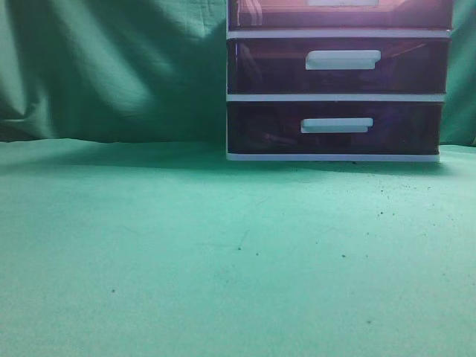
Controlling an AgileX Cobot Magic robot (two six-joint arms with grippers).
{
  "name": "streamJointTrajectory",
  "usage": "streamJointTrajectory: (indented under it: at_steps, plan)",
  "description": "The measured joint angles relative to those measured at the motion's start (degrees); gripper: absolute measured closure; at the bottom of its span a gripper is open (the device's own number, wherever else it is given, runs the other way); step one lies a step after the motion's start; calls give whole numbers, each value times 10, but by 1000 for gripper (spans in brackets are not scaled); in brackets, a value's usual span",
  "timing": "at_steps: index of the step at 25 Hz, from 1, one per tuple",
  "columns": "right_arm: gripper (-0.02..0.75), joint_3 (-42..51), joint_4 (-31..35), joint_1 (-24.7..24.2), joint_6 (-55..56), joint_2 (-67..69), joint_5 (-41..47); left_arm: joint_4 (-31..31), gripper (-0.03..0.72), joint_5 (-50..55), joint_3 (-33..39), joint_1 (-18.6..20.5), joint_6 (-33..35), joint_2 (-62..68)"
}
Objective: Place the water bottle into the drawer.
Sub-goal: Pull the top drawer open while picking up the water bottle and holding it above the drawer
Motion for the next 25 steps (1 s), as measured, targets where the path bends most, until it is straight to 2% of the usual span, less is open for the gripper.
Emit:
streamJointTrajectory:
  at_steps: [20, 22, 25]
  plan:
    - [738, 0, 0, 0, 0, 0, 0, -4, 688, -8, 0, 0, -2, 0]
    - [738, 0, 0, 0, 0, 0, 0, -51, 688, -62, 1, 0, -24, 0]
    - [738, 0, 0, 0, 0, 0, 0, -182, 688, -215, 1, 0, -58, 0]
